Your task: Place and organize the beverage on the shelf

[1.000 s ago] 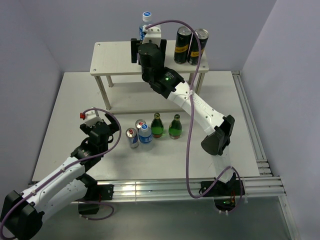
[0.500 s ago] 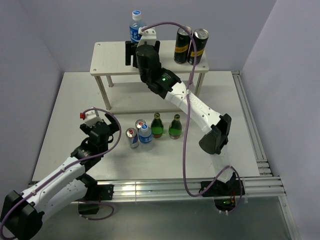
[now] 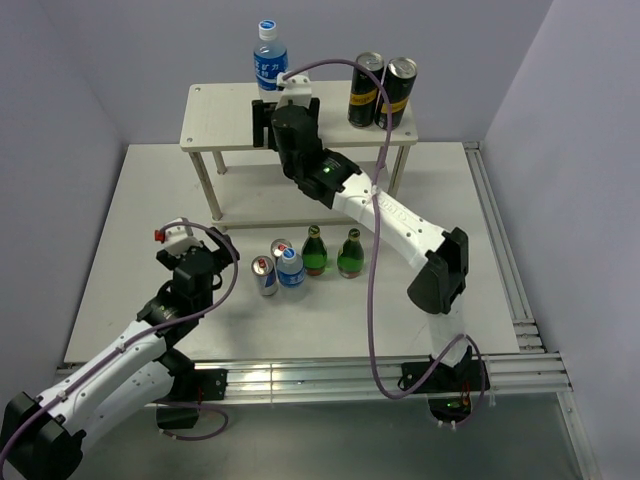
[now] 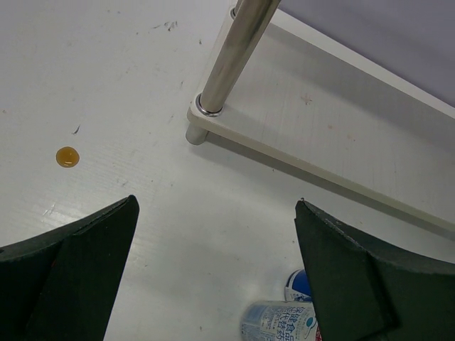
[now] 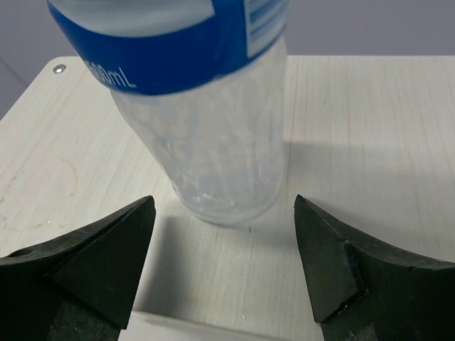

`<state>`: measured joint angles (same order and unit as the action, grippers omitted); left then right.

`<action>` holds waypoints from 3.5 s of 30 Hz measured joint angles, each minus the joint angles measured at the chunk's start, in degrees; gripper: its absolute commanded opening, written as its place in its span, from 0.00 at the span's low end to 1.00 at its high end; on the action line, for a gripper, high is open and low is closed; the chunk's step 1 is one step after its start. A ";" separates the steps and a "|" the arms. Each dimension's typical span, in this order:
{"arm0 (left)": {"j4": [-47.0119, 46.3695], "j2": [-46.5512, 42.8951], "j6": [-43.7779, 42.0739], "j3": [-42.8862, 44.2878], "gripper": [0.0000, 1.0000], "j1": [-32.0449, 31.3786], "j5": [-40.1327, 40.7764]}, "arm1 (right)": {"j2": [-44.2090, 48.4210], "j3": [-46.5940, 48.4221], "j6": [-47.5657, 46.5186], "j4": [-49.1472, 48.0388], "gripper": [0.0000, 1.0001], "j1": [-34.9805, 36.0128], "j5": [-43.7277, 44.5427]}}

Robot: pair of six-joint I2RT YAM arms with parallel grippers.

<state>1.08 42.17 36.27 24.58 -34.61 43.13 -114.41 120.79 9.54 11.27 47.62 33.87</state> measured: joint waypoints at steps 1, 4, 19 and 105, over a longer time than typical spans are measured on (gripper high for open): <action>-0.09 -0.09 -0.11 0.00 0.99 0.00 -0.04 | 0.94 -1.11 0.20 0.07 0.86 0.04 0.20; 0.00 -0.09 -0.15 0.00 0.99 -0.13 -0.02 | 3.96 -4.96 0.96 -0.13 0.86 0.15 0.81; 12.28 -3.45 3.45 11.08 0.99 -9.70 0.98 | 23.12 -26.80 3.06 -1.03 0.89 5.33 4.83; 18.97 41.44 -26.47 86.66 0.00 -1.53 -0.09 | 69.35 -76.43 22.82 11.56 0.88 18.78 20.15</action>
<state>20.05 83.61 9.80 111.24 -36.14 43.05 -45.06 44.36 32.36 22.83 66.39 54.02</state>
